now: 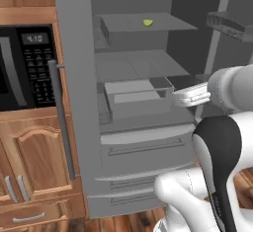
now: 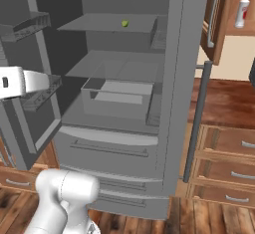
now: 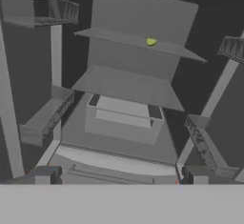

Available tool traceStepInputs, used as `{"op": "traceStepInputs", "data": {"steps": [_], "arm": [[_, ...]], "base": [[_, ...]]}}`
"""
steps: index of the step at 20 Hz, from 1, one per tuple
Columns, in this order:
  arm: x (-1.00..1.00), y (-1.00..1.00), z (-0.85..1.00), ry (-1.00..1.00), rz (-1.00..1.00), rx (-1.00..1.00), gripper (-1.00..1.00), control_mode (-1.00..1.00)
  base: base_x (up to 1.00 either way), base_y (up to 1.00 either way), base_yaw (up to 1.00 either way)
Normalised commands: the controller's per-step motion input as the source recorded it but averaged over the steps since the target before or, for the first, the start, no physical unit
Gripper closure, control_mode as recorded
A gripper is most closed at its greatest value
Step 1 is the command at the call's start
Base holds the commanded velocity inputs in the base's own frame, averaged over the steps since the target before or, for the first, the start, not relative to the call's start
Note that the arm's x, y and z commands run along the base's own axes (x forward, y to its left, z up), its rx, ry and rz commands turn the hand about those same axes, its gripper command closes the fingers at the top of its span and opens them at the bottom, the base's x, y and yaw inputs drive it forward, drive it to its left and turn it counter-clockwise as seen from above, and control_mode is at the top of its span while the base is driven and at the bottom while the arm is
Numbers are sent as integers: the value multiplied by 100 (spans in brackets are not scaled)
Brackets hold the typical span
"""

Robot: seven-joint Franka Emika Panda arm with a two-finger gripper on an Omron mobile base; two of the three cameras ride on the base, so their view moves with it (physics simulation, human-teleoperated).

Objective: There is a bowl on the dining counter. Grab a lemon wedge from the fridge and place it in the bowl. Then get the liquor bottle and glass cup from the cabinet and place them next to the bowl.

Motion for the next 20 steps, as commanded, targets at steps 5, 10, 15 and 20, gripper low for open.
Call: {"op": "traceStepInputs", "data": {"steps": [5,10,15,20], "arm": [[0,0,0,0,0,0,-100,100],[0,0,0,0,0,0,-100,100],[0,0,0,0,0,0,-100,100],[0,0,0,0,0,0,-100,100]], "base": [[78,-23,0],[62,-35,0],[68,-42,0],[72,-35,0]]}}
